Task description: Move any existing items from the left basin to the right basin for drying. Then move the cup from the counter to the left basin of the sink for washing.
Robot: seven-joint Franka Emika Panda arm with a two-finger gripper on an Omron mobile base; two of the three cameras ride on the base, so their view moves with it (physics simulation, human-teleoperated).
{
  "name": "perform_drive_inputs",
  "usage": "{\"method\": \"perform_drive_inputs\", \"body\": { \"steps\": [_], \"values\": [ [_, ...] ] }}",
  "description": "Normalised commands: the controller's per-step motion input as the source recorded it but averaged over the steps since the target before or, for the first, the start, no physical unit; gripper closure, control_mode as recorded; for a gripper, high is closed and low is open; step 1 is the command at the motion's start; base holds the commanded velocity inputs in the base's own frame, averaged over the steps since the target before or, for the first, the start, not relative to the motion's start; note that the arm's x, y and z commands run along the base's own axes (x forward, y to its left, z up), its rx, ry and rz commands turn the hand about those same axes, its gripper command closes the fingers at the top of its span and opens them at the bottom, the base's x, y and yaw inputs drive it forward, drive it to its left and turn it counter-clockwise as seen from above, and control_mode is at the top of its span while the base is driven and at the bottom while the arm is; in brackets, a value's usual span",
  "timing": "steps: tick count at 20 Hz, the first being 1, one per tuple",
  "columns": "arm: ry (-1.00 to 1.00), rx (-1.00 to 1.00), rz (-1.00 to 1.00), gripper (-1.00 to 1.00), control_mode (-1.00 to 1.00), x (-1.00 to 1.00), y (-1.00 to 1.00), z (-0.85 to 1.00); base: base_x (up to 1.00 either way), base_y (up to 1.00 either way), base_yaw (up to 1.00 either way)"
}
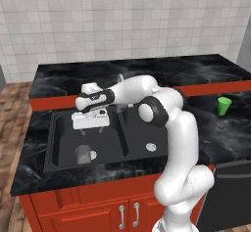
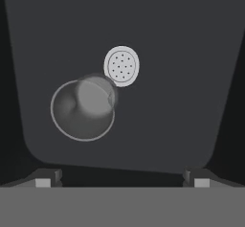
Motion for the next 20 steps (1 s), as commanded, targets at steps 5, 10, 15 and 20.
{"method": "perform_drive_inputs", "body": {
  "steps": [5, 10, 15, 20],
  "values": [
    [0.02, 0.0, 0.0, -1.0, -1.0, 0.04, 0.0, 0.0, 0.0, 0.0, 0.0],
    [0.0, 0.0, 0.0, -1.0, -1.0, 0.0, 0.0, -0.05, 0.0, 0.0, 0.0],
    [0.0, 0.0, 0.0, -1.0, -1.0, 0.01, 0.0, -0.12, 0.0, 0.0, 0.0],
    [0.0, 0.0, 0.0, -1.0, -1.0, 0.0, 0.0, -0.2, 0.0, 0.0, 0.0]
  ]
}}
